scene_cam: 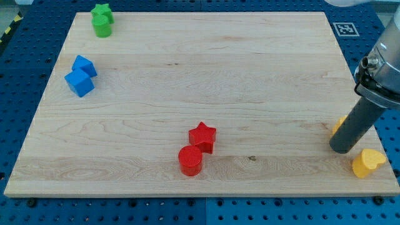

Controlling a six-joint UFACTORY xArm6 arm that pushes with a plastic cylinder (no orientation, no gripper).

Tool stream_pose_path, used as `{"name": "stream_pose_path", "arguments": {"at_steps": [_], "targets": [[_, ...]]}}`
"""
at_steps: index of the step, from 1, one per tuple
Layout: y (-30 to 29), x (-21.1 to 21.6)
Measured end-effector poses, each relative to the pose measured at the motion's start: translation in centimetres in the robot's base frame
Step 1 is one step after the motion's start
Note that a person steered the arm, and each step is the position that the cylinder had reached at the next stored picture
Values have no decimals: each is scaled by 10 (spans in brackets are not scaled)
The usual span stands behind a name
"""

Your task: Place your arm close to the yellow hexagon

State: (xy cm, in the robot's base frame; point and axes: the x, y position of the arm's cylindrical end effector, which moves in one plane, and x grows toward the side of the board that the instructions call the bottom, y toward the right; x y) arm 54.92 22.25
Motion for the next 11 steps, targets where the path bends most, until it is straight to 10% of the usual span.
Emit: {"name": "stream_pose_path", "arguments": {"at_steps": [3, 5, 11], "targets": [[-6, -87], [122, -36], [54, -28]]}}
